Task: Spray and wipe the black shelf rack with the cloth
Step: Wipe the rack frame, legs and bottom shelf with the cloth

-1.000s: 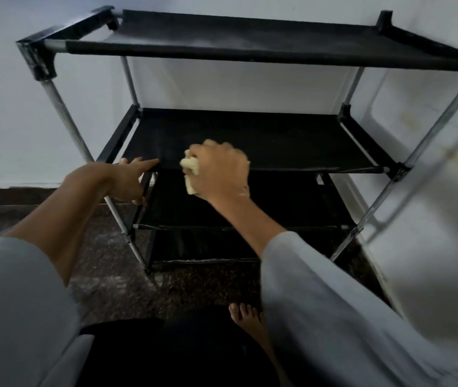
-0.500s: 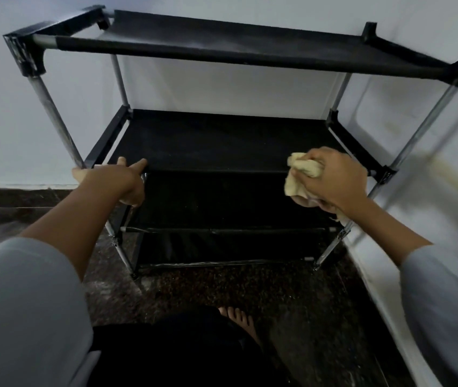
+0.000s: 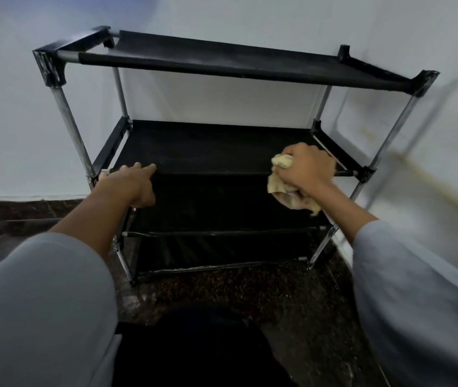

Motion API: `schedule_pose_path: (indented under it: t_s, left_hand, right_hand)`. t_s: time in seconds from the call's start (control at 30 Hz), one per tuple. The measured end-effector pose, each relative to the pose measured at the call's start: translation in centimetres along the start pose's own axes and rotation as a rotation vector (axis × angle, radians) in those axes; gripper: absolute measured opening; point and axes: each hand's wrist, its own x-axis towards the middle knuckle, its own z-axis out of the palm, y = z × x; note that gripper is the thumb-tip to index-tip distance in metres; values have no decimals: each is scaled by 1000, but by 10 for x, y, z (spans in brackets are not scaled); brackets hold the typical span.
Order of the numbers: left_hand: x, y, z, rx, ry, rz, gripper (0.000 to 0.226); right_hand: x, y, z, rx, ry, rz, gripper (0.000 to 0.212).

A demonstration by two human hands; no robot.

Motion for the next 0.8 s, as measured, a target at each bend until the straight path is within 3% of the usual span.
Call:
schedule_pose_path:
  t_s: [0.13, 0.23, 0.33, 0.43, 0.67, 0.8]
  left_hand:
    - [4, 15, -11, 23, -109, -91, 96]
    - [-2, 45, -20, 120, -147, -100, 83]
    - [7, 66, -23, 144, -197, -114, 74]
    - [11, 70, -22, 204, -260, -77, 76]
    - [-9, 88, -23, 92, -229, -297, 83]
    - [-12, 90, -23, -64, -208, -382, 97]
  right_hand:
    - [-8, -90, 28, 48, 18, -173, 26]
    - [-15, -156, 41, 72, -13, -340, 26]
    - [-10, -168, 41, 97, -92, -339, 24]
    - [-6, -135, 35, 210, -81, -193, 20]
    - [-13, 19, 9, 165, 59, 118, 29]
    - [-7, 54, 10, 155, 124, 265, 29]
